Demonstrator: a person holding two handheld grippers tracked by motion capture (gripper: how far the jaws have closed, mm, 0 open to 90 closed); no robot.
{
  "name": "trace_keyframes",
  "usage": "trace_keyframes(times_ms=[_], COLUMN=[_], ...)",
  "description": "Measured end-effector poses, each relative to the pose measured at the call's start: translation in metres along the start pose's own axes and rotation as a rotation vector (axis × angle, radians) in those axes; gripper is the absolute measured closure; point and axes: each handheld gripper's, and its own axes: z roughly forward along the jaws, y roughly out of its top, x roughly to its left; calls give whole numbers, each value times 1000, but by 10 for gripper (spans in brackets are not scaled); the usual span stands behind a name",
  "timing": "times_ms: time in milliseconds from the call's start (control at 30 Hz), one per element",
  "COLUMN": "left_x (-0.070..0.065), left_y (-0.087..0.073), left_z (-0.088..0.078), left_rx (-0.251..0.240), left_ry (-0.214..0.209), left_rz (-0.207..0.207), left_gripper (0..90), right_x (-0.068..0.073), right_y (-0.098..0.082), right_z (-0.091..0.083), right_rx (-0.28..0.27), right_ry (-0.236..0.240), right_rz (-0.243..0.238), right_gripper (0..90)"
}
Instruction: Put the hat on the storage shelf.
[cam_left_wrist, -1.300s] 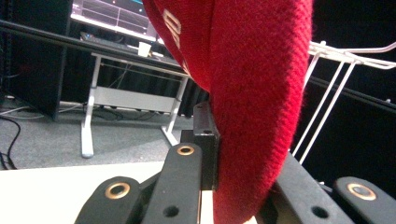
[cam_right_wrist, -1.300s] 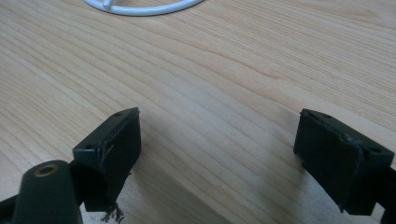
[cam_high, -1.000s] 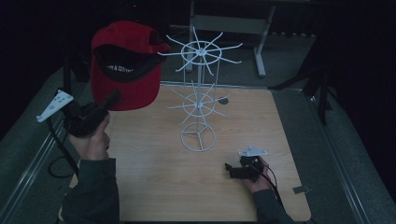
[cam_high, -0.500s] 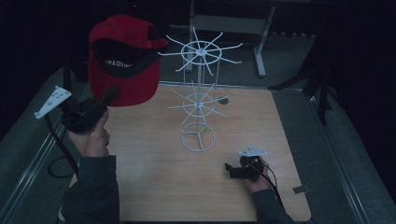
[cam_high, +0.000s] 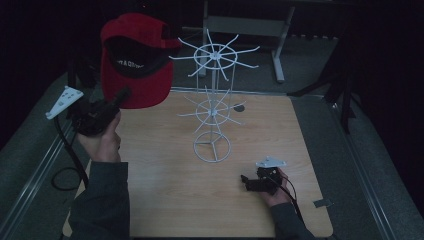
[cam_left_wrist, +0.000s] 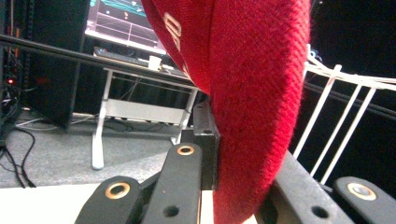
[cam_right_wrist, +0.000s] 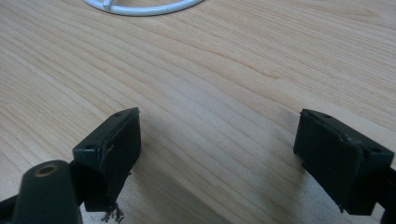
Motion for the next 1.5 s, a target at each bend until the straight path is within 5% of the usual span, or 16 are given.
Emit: trace_keyframes(times_ms=[567, 867, 1200, 1500], left_x=[0, 0, -8, -2], left_y=[3, 4, 8, -3], left_z=[15, 23, 23, 12], left_rx=[-10, -38, -49, -33], left_ry=[25, 4, -42, -59], left_rz=[-11, -47, -22, -28], left_gripper=[857, 857, 856, 856], right_x=[0, 0, 0, 0], right_y=[0, 0, 0, 0], right_z=[0, 0, 0, 0], right_rx=[-1, -1, 0, 0], right_ry=[0, 0, 0, 0], right_rz=[2, 2, 2, 1], right_gripper=[147, 147, 147, 147])
